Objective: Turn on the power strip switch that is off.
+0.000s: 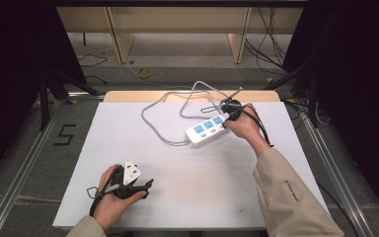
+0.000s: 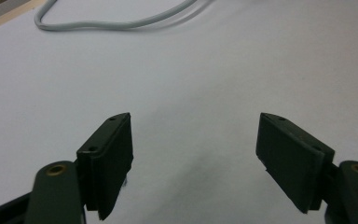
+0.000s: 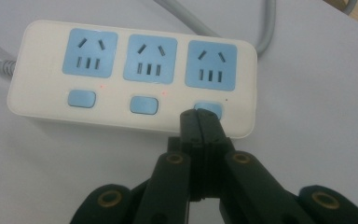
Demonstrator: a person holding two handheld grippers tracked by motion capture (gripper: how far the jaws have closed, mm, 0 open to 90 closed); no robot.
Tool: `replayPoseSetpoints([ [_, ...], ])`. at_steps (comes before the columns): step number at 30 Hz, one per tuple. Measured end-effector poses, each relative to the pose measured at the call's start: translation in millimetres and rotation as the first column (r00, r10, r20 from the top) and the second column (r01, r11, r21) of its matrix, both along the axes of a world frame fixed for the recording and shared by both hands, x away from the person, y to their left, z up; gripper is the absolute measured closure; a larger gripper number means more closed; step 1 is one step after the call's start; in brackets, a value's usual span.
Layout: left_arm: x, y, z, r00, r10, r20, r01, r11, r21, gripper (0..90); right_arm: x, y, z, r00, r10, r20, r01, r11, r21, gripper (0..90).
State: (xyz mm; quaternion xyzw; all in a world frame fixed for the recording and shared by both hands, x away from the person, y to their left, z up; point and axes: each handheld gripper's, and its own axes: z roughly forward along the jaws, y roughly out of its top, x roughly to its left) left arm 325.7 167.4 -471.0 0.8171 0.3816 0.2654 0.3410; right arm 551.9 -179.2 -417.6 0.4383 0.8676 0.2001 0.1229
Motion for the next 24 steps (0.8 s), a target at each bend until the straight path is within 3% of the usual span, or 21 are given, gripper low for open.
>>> replayPoseSetpoints([
  [24, -0.5, 0.0, 0.2, 1.0000, 0.001, 0.001, -0.001, 1.0000, -0.005, 27.4, 13.5, 1.4, -2.6, 0.9996, -0.029, -0.004, 0.029, 0.9995, 0.015, 90.0],
])
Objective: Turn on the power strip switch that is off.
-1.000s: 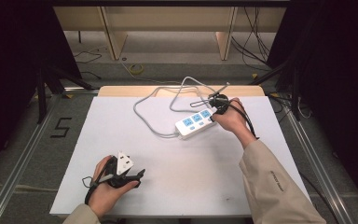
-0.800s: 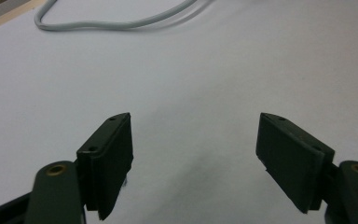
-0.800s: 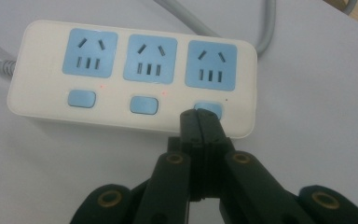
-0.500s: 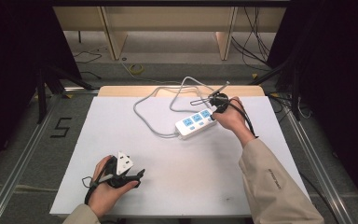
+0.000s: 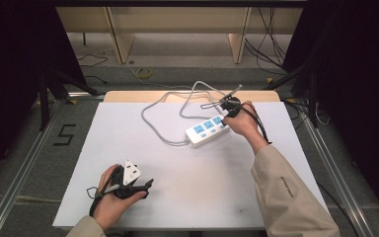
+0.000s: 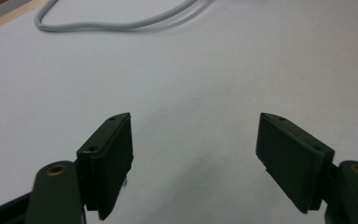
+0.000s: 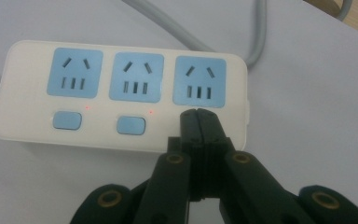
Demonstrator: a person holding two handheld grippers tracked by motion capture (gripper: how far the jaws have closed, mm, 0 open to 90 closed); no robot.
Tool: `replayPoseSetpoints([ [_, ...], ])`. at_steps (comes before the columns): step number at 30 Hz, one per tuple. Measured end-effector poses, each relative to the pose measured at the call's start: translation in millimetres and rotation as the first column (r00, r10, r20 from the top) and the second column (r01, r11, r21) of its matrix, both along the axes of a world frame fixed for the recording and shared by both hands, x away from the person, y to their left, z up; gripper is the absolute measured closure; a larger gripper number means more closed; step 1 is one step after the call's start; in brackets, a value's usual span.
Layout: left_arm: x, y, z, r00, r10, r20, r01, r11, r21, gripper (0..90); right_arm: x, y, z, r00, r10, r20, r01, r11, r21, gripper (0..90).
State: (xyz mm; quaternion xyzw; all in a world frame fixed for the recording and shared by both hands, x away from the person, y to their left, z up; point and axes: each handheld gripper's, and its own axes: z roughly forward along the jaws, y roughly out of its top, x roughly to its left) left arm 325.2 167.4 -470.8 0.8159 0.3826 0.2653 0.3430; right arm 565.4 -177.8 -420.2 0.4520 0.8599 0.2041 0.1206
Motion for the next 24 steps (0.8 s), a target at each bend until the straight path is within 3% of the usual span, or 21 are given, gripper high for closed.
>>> replayPoseSetpoints([
  [24, 0.3, -0.4, 0.0, 1.0000, -0.008, -0.001, 0.008, 1.0000, -0.001, 27.4, 5.8, 3.8, -9.3, 1.0000, -0.007, -0.002, 0.007, 0.9999, -0.013, 90.0],
])
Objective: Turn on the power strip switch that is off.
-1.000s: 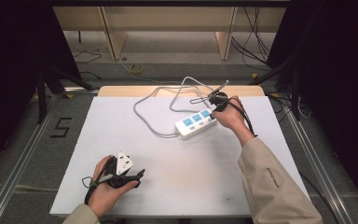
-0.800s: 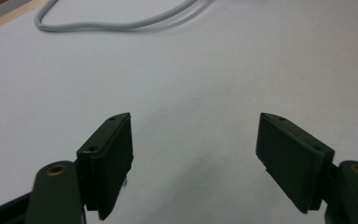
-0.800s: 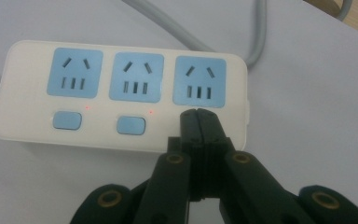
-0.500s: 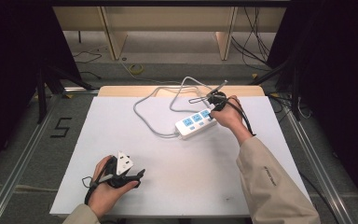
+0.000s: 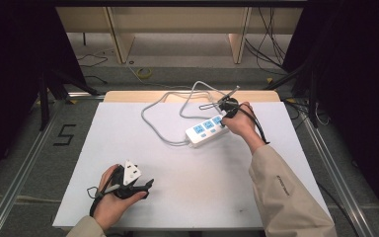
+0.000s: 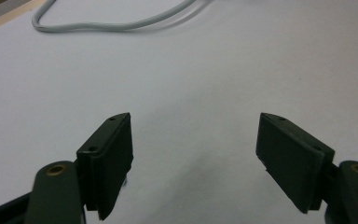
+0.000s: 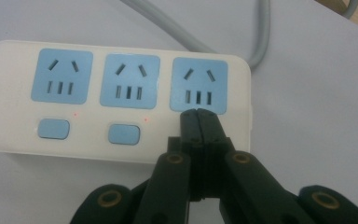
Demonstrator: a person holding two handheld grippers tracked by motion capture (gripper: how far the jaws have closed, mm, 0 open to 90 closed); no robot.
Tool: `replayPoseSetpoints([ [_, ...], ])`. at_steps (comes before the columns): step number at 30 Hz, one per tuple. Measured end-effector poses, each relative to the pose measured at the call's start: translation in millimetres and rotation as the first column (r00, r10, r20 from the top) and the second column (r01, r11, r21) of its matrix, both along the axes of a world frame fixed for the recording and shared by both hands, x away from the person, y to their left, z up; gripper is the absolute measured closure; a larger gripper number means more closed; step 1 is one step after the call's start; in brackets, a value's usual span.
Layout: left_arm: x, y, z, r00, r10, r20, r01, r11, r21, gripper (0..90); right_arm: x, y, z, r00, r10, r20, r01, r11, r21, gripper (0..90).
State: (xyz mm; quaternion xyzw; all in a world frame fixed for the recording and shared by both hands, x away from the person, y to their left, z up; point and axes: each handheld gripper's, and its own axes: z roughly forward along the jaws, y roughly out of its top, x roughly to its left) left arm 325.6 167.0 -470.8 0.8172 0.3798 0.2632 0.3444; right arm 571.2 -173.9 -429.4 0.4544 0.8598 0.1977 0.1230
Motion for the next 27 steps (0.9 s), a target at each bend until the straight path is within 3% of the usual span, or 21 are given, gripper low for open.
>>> replayPoseSetpoints([
  [27, -0.4, 0.8, 0.7, 1.0000, 0.003, 0.006, -0.003, 1.0000, -0.003, 27.5, 2.3, 3.0, -4.1, 1.0000, -0.004, -0.006, 0.004, 1.0000, 0.009, 90.0],
])
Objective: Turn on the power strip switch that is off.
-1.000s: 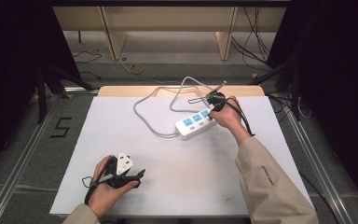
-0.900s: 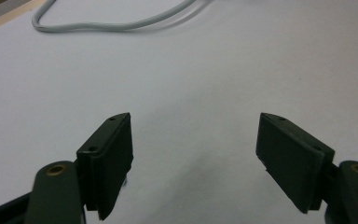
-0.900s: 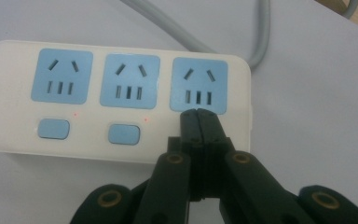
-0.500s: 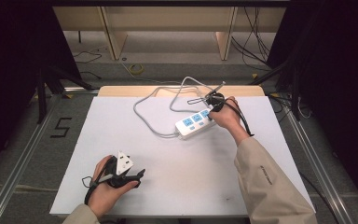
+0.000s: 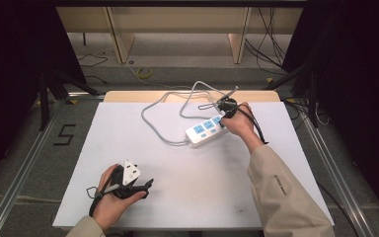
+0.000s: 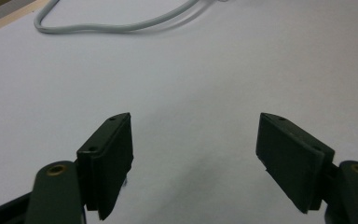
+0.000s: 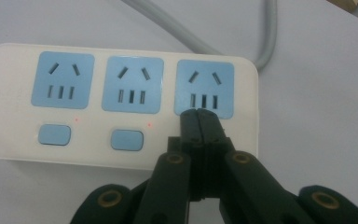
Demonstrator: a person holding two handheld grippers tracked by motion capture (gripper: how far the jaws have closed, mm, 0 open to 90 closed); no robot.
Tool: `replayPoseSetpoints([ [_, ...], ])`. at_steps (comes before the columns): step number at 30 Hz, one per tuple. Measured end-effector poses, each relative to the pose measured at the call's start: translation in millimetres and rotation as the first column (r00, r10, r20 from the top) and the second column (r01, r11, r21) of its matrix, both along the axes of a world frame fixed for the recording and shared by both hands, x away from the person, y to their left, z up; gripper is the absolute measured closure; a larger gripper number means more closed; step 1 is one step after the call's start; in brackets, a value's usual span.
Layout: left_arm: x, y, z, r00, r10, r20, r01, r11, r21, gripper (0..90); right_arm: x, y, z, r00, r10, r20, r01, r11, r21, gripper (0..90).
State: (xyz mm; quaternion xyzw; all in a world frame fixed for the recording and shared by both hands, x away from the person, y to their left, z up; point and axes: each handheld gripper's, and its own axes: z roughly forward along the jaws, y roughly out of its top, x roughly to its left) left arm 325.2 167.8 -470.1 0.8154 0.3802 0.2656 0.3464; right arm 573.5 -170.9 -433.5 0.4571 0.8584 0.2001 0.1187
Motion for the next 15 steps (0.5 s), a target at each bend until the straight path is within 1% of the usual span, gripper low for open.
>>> replayPoseSetpoints([
  [15, 0.0, 0.3, 0.0, 1.0000, 0.000, 0.000, 0.000, 1.0000, 0.001, 27.5, 0.0, 0.8, -0.4, 1.0000, 0.001, 0.001, -0.001, 0.9999, -0.014, 90.0],
])
